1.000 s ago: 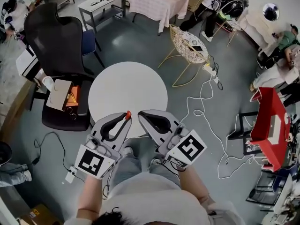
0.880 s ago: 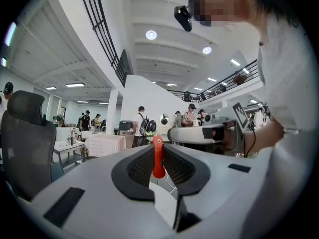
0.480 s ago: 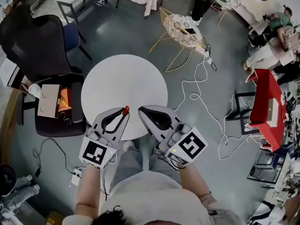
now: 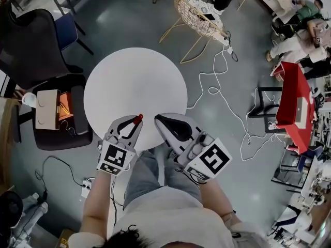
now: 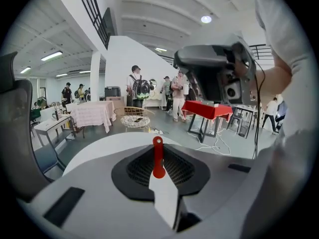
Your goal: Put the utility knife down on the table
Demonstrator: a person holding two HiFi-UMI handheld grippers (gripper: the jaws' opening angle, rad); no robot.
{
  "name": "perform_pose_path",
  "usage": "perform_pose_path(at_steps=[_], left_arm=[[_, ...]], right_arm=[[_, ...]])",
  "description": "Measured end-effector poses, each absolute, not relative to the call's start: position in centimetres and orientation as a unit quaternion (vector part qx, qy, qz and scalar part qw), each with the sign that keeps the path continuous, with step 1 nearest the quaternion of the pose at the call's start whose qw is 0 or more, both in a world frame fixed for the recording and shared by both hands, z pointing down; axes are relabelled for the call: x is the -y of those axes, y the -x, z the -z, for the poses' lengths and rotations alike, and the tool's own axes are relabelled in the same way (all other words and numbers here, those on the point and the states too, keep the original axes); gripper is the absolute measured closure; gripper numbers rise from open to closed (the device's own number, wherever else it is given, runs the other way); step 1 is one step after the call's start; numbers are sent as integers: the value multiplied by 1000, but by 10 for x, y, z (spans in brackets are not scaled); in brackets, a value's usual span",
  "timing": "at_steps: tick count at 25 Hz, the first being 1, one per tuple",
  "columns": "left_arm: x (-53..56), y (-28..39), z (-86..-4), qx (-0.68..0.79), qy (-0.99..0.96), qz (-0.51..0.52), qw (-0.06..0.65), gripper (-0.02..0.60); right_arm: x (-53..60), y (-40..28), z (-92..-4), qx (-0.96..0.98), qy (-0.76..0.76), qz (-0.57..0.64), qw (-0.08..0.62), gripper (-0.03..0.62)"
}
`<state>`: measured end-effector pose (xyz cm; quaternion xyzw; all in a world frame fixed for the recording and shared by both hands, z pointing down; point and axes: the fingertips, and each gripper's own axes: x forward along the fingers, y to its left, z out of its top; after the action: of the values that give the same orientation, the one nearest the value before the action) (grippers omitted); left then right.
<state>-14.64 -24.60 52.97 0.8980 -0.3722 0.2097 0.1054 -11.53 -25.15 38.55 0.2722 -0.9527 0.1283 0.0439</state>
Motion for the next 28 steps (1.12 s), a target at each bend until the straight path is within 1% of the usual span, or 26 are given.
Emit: perform_pose_path(at_steps=[6,13,19,28], left_arm=[[238,147,-585,352,-888,-262,136,525],[236,151,-628,341,-874,-310,151,525],[232,152,-656,329,-865,-344,157,525],[228,154,-680,323,-857,-364,171,525]], right_arm=[[251,112,-397,947,-284,-141,58,586],[248,104,-406,940,-299,-147,70,586],[246,99,-412,937,-305,-150,82,586],[244,96,-417,935,-307,-153,90,586]])
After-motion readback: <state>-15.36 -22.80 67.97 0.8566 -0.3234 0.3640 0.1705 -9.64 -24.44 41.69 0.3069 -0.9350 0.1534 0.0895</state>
